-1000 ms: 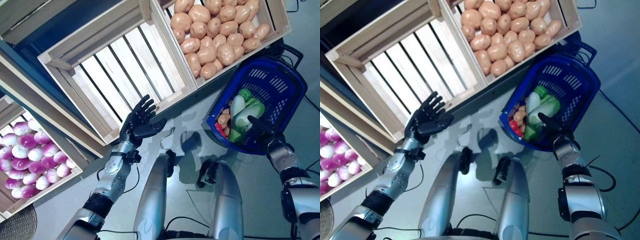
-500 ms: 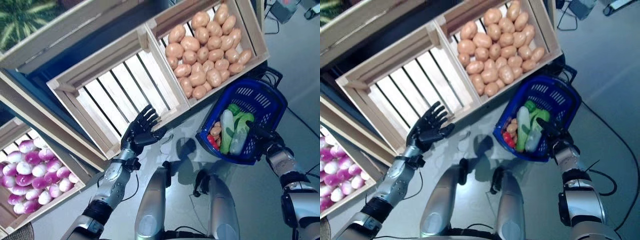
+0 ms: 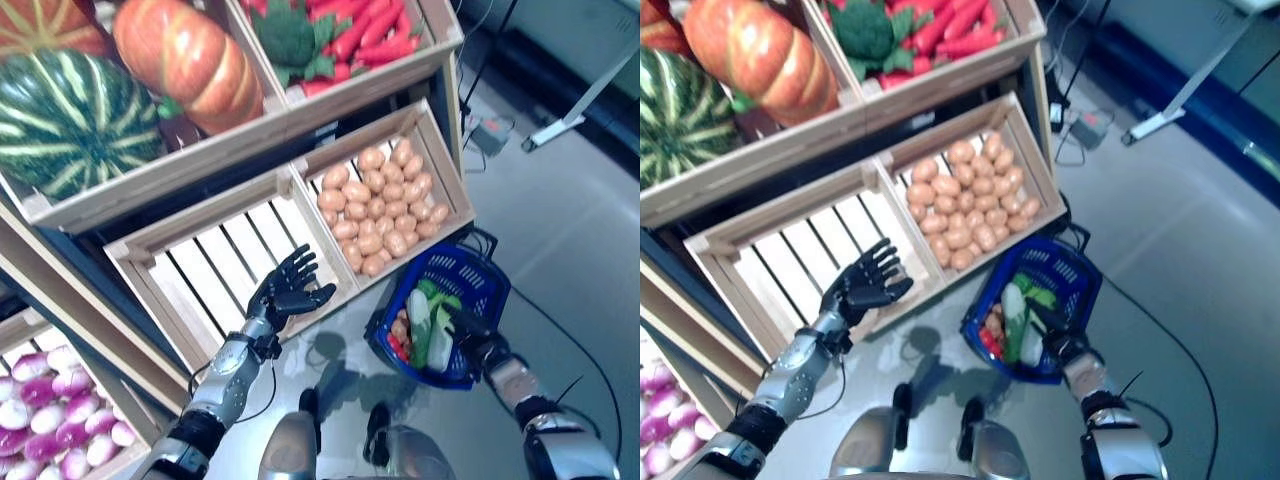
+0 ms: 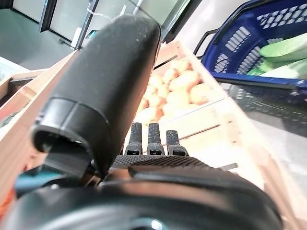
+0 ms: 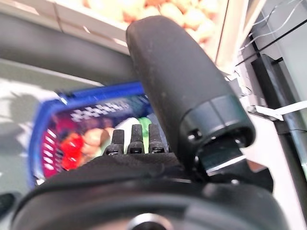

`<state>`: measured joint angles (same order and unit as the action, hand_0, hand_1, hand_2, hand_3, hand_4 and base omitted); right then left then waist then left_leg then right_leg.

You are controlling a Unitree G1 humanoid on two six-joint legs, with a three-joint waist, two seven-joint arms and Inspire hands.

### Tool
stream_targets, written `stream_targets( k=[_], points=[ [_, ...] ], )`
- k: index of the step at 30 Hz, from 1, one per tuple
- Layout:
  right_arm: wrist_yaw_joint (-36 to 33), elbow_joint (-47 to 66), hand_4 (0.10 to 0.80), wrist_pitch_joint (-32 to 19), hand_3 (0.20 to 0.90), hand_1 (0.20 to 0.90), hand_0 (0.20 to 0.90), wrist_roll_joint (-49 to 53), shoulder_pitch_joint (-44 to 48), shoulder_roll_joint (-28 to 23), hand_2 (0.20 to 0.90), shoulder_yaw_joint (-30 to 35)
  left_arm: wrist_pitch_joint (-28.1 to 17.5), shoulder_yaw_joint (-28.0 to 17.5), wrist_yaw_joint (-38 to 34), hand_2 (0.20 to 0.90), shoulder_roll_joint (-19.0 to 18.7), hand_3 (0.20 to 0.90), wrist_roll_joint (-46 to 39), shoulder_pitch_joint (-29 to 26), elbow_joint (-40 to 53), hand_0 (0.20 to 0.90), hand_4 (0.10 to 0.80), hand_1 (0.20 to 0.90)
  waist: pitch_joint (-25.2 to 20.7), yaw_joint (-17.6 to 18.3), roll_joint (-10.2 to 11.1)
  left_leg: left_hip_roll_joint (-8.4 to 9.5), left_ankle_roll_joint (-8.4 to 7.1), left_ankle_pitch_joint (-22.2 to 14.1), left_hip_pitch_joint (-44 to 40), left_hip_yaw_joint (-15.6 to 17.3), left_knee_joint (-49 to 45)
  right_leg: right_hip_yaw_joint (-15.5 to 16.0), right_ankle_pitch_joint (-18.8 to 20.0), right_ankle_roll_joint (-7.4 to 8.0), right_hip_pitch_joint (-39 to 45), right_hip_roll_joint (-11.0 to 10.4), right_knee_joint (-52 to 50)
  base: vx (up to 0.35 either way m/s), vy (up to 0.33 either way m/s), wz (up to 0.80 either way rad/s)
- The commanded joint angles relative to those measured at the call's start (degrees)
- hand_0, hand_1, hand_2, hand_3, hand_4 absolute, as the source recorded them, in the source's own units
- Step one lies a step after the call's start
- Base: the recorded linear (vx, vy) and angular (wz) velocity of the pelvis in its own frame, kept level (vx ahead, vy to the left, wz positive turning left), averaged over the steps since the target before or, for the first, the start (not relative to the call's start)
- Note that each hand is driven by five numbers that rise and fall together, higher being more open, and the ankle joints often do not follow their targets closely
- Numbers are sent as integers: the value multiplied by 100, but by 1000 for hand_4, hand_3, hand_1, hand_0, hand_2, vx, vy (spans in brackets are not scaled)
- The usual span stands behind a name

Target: Put vegetables into the basket

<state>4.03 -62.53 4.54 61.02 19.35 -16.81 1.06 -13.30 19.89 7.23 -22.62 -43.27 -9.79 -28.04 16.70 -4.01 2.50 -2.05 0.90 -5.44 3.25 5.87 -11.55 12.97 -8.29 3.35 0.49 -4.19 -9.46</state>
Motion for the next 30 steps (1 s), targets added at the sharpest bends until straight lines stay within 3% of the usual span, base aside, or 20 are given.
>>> stream_targets(
  k=[1, 7, 12, 18, 26, 30],
  points=[
    [489, 251, 800, -419, 900, 900, 900, -308, -272, -53, 900, -245, -260, 8, 247, 900, 372, 900, 490, 187, -21, 900, 800, 900, -706, 33, -71, 119, 162, -63, -520, 153, 656, -88, 459, -341, 334, 131, 606, 69, 35, -6],
    [770, 644, 800, -651, 900, 900, 900, -480, -785, 415, 900, -537, -244, -161, 263, 900, 571, 900, 718, 499, -904, 900, 800, 900, -1059, 145, -130, 121, 126, 233, -1057, 166, 1583, -178, 674, -301, 687, 220, 1226, 40, 20, -7],
    [983, 1236, 800, -1126, 900, 900, 900, -544, -1294, 771, 900, -798, -267, -361, 178, 900, 846, 900, 996, 608, -1681, 900, 800, 900, -1179, 337, -163, 152, 88, 239, -1060, 136, 1655, -227, 782, -257, 749, 246, 1446, 2, 18, -5],
    [2325, 2006, 800, -1462, 900, 900, 900, -149, -1811, 993, 900, -1127, -101, -567, 370, 900, 1107, 900, 911, 748, -2267, 900, 800, 900, -1197, 546, -184, 171, 123, 186, -1135, 225, 1655, -308, 750, -234, 792, 251, 1446, 17, 18, -5],
    [3018, 1826, 800, -1620, 900, 900, 900, 135, -1825, 1286, 900, -1581, 174, -404, 525, 900, 1378, 900, 569, 746, -2775, 900, 800, 900, -1183, 595, -286, 215, 147, 146, -1214, 160, 1655, -308, 662, -250, 879, 256, 1446, 24, 8, 0],
    [3027, 1862, 800, -1567, 900, 900, 900, -424, -1780, 1341, 900, -1930, 12, -251, 414, 900, 1498, 900, 730, 715, -2824, 900, 800, 900, -1117, 595, -340, 229, 143, 178, -1167, 104, 1655, -286, 647, -278, 856, 246, 1446, -10, 28, 0]
  ],
)
